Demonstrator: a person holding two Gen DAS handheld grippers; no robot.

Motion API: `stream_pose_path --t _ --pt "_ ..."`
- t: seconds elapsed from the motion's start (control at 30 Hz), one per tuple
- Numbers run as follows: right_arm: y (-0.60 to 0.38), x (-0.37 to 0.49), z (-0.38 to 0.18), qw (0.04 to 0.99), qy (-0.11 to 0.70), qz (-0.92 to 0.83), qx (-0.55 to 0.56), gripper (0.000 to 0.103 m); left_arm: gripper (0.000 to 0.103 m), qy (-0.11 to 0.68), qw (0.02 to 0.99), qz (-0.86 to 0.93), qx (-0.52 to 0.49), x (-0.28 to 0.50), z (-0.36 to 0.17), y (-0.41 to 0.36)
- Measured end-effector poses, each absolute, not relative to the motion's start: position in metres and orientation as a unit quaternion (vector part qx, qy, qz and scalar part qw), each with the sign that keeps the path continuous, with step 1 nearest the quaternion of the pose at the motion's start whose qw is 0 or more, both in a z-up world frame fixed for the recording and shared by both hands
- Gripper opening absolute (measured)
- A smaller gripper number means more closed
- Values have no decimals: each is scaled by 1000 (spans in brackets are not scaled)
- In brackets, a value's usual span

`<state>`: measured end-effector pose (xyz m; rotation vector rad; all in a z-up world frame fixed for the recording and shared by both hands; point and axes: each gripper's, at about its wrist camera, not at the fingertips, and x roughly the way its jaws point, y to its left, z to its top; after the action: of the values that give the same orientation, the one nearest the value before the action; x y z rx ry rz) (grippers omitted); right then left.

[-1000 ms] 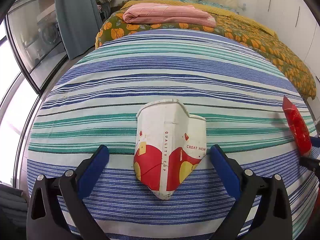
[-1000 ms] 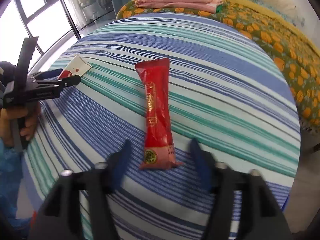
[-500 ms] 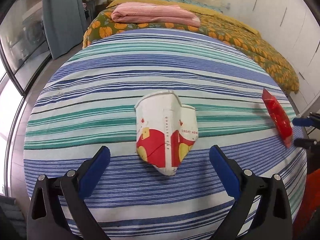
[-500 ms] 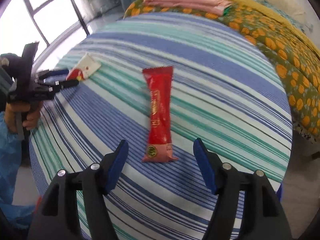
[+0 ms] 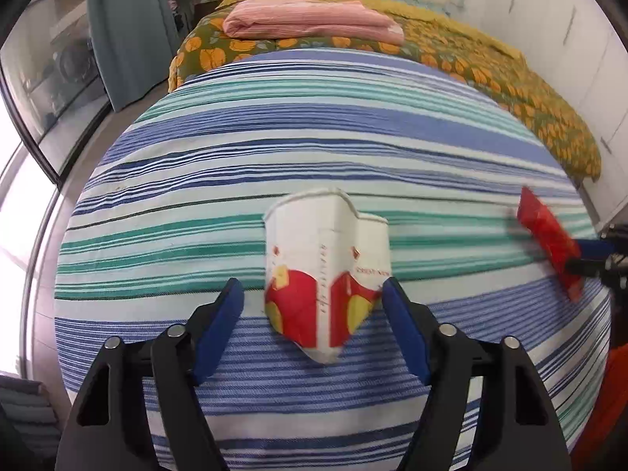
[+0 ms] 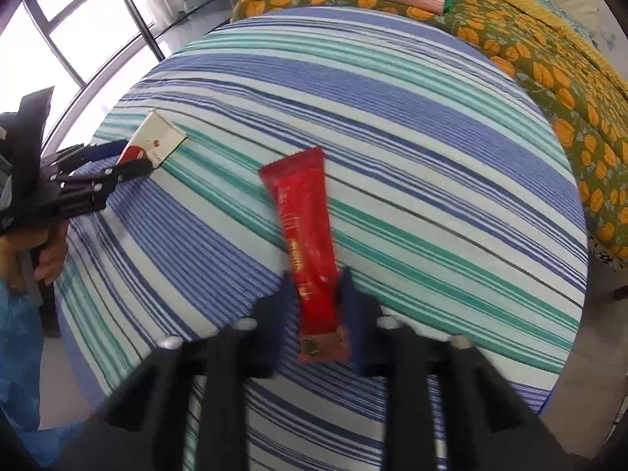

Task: Collect trash
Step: 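Grasp the red candy wrapper with right tool while left tool holds the cup, then carry cup and red wrapper to the wastebasket and open both tools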

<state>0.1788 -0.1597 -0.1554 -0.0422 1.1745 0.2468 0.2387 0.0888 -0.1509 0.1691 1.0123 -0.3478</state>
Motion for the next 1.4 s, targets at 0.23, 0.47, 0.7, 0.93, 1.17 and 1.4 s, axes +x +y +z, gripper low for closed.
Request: stream_pose_path --t 0.23,0.47,0.7,0.93,1.17,1.4 --pt "-175 158 -138 843 524 118 19 13 25 476 861 -167 71 234 -147 85" --pt "-197 128 -126 854 501 130 58 13 19 456 867 -191 65 209 -132 70" --pt "-249 88 -117 863 473 120 129 13 19 435 861 -252 73 162 -106 14" --pt "-355 22 -112 880 443 29 171 13 19 421 832 -353 73 112 -89 -77" --pt "-454 -19 -137 871 441 -71 207 13 19 422 779 -457 82 61 -85 -207" --pt "-521 -32 -186 851 449 -110 248 13 20 435 749 -480 143 29 -128 -341"
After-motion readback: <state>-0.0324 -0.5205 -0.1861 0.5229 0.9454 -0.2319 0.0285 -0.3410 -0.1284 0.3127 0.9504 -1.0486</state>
